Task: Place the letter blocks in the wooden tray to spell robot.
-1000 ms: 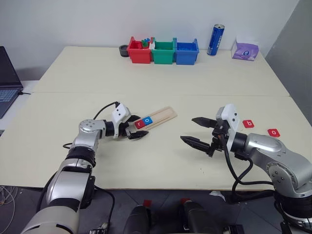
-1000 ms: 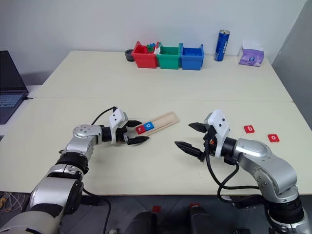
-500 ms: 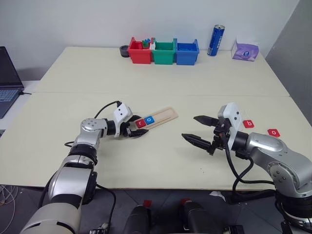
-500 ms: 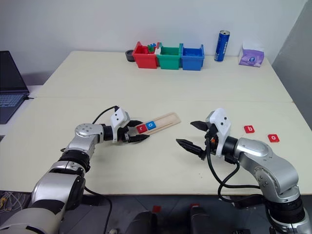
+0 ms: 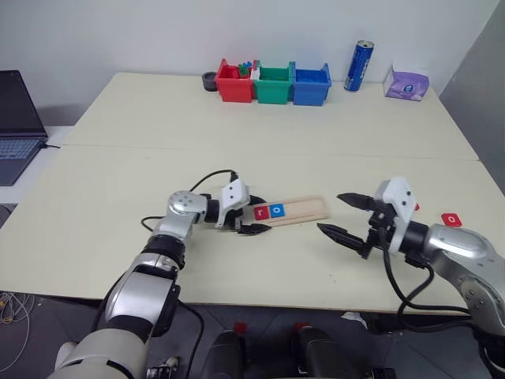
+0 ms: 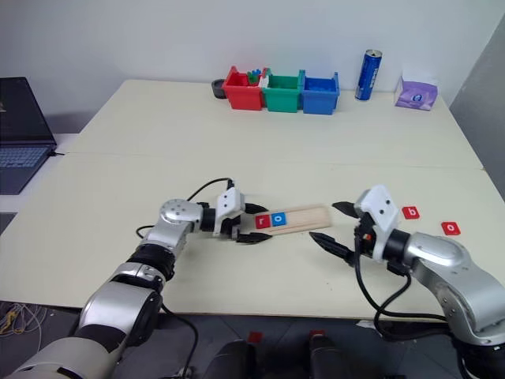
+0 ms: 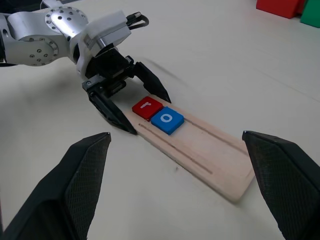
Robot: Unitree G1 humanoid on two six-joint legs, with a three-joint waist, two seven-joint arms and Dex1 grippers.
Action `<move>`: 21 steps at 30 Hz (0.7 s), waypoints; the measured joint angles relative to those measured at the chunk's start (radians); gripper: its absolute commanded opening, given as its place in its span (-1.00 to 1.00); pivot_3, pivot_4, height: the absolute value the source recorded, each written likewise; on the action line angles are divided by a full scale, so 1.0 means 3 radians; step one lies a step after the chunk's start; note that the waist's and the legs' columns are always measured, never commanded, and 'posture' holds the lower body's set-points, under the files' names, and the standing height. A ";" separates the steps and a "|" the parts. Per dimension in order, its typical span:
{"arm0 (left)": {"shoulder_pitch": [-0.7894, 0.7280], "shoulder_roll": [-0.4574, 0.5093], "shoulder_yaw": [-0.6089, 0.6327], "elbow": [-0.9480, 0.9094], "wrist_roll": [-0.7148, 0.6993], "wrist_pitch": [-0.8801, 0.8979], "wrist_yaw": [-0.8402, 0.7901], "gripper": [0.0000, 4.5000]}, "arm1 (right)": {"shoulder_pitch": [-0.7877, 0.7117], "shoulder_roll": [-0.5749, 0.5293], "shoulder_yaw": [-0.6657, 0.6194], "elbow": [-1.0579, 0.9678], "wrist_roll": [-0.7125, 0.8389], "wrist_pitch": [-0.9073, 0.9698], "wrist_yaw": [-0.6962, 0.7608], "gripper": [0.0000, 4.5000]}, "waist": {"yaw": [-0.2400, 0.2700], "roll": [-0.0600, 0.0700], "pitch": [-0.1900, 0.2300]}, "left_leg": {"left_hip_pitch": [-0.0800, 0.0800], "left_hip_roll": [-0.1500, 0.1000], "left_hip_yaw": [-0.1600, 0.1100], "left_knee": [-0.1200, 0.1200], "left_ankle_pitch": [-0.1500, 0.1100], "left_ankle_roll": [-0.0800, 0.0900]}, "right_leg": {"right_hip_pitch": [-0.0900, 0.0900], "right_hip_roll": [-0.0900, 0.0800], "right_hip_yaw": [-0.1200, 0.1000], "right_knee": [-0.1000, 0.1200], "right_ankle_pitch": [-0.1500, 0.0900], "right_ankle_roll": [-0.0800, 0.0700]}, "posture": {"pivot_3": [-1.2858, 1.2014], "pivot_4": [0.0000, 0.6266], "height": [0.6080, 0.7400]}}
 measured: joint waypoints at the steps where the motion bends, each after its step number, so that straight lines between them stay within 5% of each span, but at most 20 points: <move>1: -0.0016 -0.0039 -0.0023 0.0012 0.0017 -0.0018 -0.0006 0.51 | 0.0067 -0.0040 -0.0039 0.0002 -0.0013 -0.0016 0.0024 1.00 | 0.0000 0.0000 0.0000 | 0.0001 0.0001 -0.0001 0.0000 0.0000 0.0000 | 0.0000 0.0001 0.0000 0.0001 0.0000 0.0000 | 0.03 -0.52 1.00; 8: -0.0256 -0.0302 -0.0137 0.0287 0.0168 -0.0198 -0.0008 0.51 | 0.0485 -0.0129 -0.0268 -0.0048 -0.0057 -0.0148 0.0089 1.00 | -0.0021 0.0000 0.0000 | 0.0003 0.0001 0.0002 0.0001 0.0000 0.0000 | 0.0001 0.0004 0.0003 0.0002 0.0000 0.0002 | 0.03 -0.52 1.00; 21: -0.0341 -0.0310 -0.0145 0.0500 0.0216 -0.0336 0.0011 0.51 | 0.0617 -0.0100 -0.0317 -0.0070 -0.0095 -0.0261 0.0064 1.00 | -0.0070 -0.0001 0.0000 | 0.0010 0.0003 -0.0001 0.0001 0.0000 0.0000 | 0.0009 0.0006 0.0002 0.0003 -0.0002 0.0004 | 0.03 -0.52 1.00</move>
